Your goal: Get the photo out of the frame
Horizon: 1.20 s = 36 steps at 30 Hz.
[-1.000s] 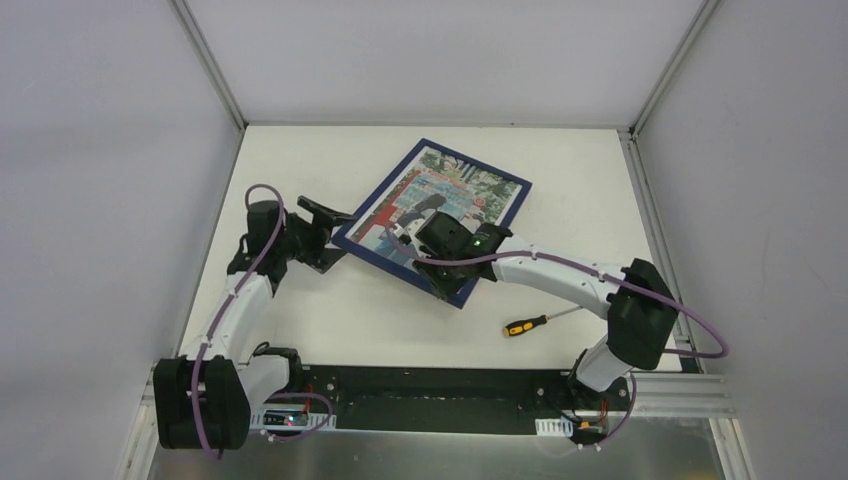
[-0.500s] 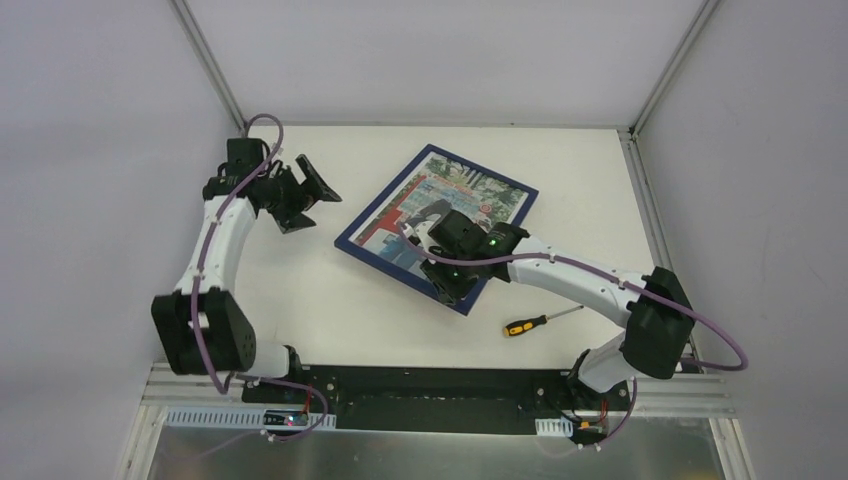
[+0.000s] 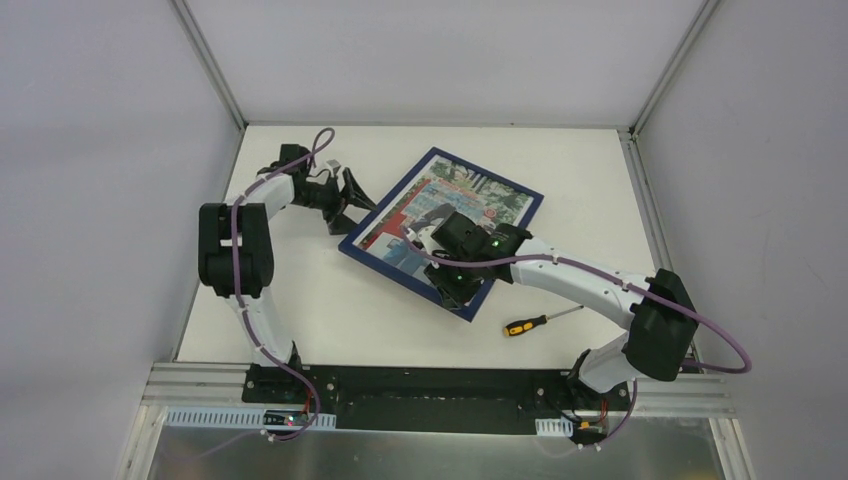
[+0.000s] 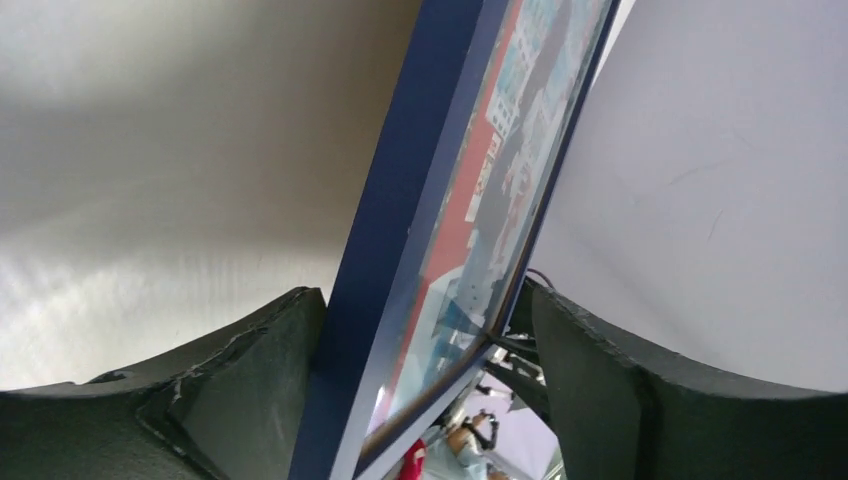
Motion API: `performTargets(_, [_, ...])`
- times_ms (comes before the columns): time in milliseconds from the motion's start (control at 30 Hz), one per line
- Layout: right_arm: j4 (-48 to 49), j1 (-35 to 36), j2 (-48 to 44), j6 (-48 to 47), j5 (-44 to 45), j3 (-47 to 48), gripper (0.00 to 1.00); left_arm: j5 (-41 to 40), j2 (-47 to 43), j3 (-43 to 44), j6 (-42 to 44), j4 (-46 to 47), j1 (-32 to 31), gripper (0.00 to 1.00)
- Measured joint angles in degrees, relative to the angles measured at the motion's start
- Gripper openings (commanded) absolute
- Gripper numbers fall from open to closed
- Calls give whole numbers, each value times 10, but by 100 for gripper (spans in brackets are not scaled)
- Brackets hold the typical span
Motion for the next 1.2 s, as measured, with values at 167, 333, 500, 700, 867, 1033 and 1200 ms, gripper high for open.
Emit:
performTargets(167, [-21, -2, 0, 5, -2, 0, 0, 16, 30, 3, -41, 90, -33, 51])
performTargets(333, [-22, -3, 0, 12, -3, 0, 0, 21, 51, 3, -69, 120, -36, 36])
performTargets(500, [-23, -4, 0, 17, 0, 0, 0, 36, 64, 3, -85, 141, -36, 23])
performTargets(700, [-21, -4, 0, 21, 3, -1, 0, 46, 62, 3, -90, 161, -37, 14])
performTargets(867, [-12, -4, -11, 24, 3, -12, 0, 52, 39, -12, -111, 191, -37, 48])
performTargets(1033, [-19, -4, -33, 28, 1, -21, 0, 77, 29, -30, -139, 231, -47, 52])
performTargets(1200, [-38, -4, -43, 26, 1, -27, 0, 81, 29, -34, -150, 249, -66, 50])
